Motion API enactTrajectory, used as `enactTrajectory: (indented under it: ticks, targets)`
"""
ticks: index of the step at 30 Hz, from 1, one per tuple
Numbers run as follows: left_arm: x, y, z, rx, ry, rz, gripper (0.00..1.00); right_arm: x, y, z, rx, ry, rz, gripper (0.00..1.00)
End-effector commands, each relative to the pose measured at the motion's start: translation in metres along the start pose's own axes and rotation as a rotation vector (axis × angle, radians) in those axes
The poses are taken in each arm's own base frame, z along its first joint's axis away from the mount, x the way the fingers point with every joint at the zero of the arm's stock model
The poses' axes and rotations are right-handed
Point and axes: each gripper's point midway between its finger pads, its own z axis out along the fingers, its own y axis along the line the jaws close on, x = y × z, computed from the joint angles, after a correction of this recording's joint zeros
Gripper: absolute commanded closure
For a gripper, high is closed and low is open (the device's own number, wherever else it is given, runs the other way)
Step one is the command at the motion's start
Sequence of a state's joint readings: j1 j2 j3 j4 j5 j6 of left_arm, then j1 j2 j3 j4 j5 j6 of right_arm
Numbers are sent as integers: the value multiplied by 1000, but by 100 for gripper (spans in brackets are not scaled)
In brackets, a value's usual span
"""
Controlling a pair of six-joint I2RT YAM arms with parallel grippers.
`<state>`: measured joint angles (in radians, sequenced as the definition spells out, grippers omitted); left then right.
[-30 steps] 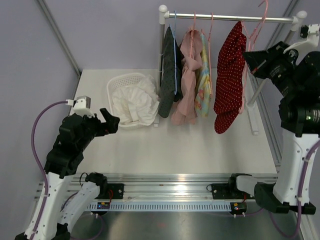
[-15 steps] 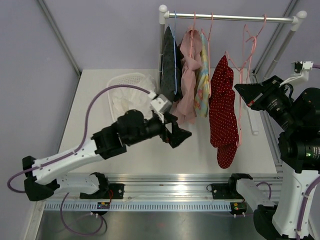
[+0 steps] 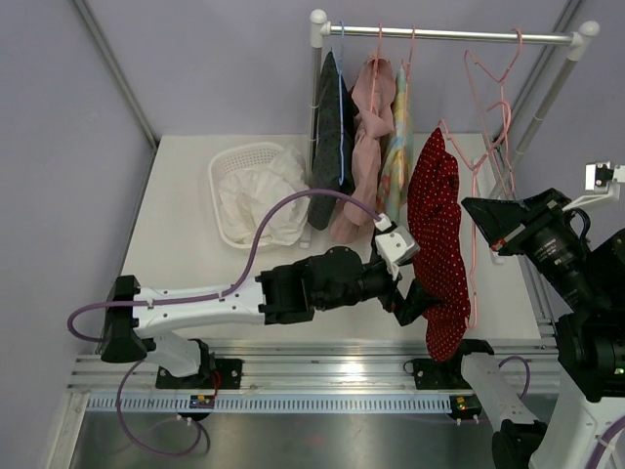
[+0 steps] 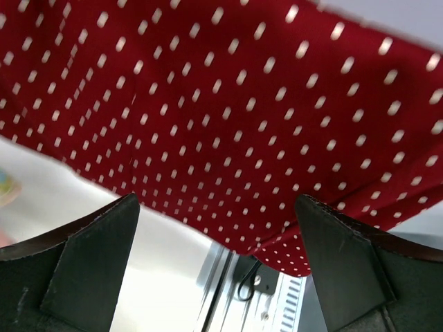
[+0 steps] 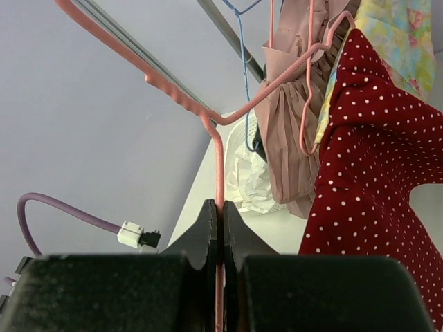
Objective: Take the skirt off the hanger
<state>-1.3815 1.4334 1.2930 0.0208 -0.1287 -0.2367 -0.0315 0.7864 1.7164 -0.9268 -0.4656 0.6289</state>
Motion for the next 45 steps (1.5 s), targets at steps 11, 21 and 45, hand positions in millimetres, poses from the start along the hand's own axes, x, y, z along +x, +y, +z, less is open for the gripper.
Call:
enactTrajectory:
  ticks: [11, 21, 45]
  targets:
    - [-32, -55, 4, 51, -99, 45, 1, -12, 9, 0, -28, -39, -37, 100]
    - [-19, -65, 3, 18, -80, 75, 1, -13, 9, 2, -31, -40, -36, 100]
    - [-45, -24, -1, -208, -114, 198, 39, -3, 22, -20, -57, -22, -32, 100]
